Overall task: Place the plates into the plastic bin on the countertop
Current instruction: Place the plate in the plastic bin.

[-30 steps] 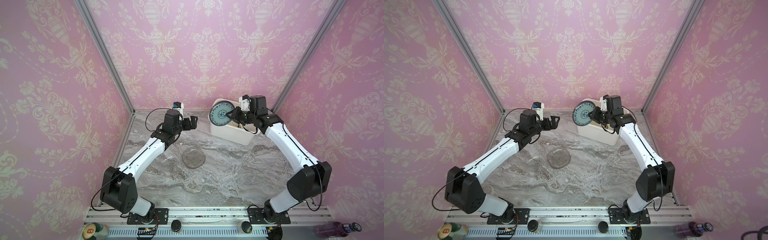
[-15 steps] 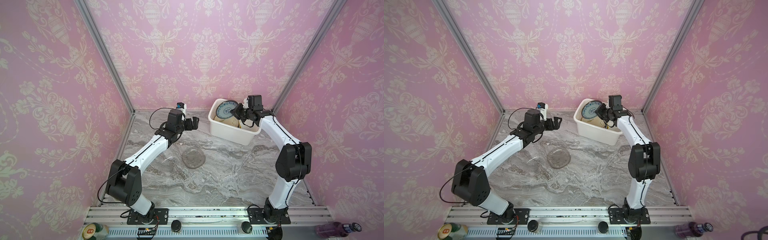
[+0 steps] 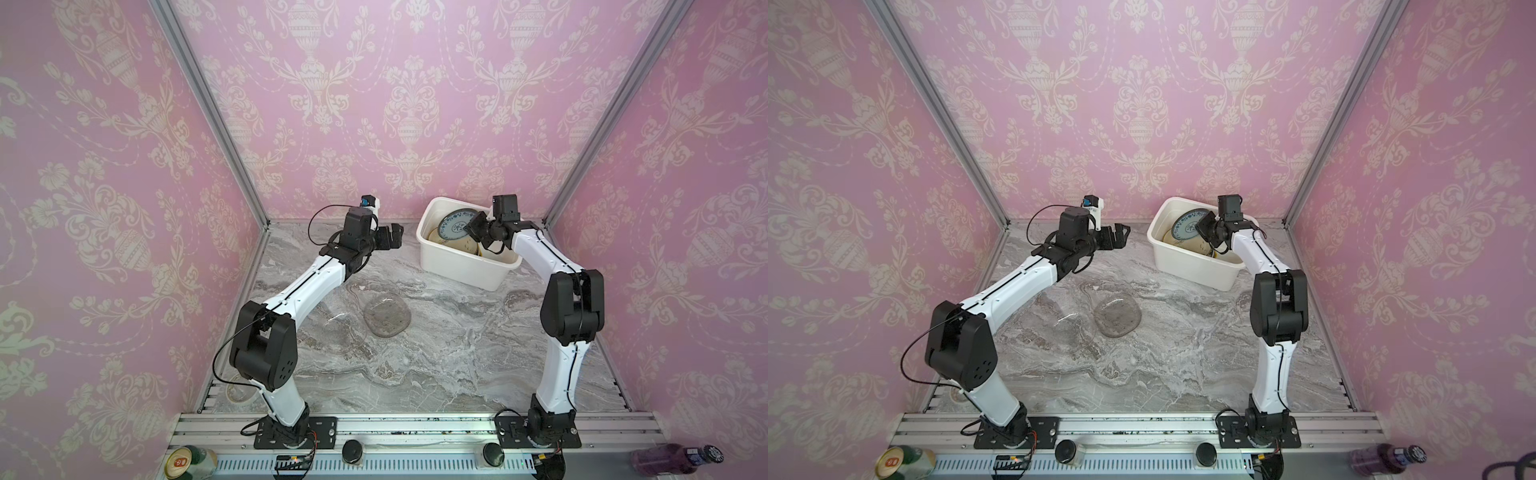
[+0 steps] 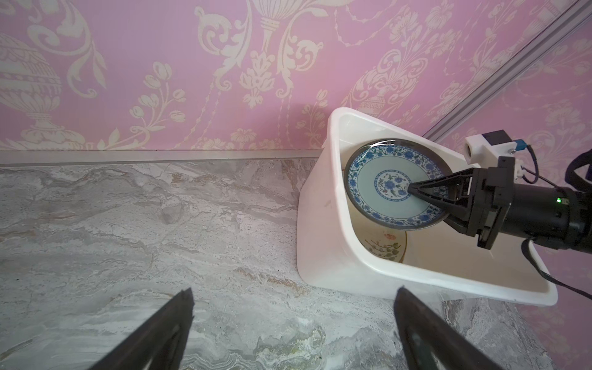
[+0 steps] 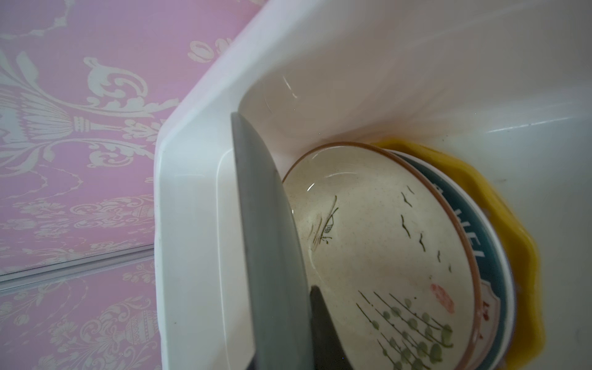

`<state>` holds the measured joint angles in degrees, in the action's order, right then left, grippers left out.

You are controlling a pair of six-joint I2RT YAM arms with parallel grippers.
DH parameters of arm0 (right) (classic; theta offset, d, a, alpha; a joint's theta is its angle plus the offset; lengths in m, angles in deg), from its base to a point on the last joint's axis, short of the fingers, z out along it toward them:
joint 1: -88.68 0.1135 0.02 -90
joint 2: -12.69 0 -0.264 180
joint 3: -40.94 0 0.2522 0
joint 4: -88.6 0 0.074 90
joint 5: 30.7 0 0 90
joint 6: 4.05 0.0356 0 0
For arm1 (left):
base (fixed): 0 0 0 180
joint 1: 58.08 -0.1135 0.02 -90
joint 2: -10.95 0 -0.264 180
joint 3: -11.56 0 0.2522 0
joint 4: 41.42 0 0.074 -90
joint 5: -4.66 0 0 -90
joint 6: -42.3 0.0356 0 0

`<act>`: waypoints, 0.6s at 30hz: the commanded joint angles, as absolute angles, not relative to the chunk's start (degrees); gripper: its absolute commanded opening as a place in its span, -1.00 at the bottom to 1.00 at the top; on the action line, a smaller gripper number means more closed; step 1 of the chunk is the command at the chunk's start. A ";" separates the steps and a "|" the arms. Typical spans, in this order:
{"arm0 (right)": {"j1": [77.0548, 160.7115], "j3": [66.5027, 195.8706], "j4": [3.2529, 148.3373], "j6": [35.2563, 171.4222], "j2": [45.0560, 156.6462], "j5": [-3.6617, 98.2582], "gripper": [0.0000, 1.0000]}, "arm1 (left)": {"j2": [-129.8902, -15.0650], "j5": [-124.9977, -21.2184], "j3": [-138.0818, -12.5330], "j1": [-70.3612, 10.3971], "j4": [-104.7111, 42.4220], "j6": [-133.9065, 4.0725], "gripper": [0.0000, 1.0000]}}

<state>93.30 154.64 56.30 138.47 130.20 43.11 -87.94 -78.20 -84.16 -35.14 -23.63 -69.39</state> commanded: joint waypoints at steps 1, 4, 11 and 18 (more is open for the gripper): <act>93.16 157.90 54.93 136.55 131.43 44.56 -0.91 | -89.49 -77.38 -87.15 -35.41 -20.83 -67.74 0.99; 93.16 158.65 53.72 135.49 132.51 45.22 -0.89 | -90.82 -76.95 -88.61 -35.41 -20.20 -67.74 0.99; 93.16 159.16 52.87 134.52 134.47 45.48 -0.84 | -94.02 -75.67 -91.87 -35.49 -19.10 -67.78 0.99; 93.16 159.03 51.62 133.72 135.68 45.80 -0.76 | -97.41 -73.75 -96.00 -35.49 -17.27 -67.91 0.99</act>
<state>93.30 157.52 52.39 135.25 134.79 44.60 -96.36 -75.97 -93.27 -35.14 -19.59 -69.19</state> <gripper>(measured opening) 0.122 0.993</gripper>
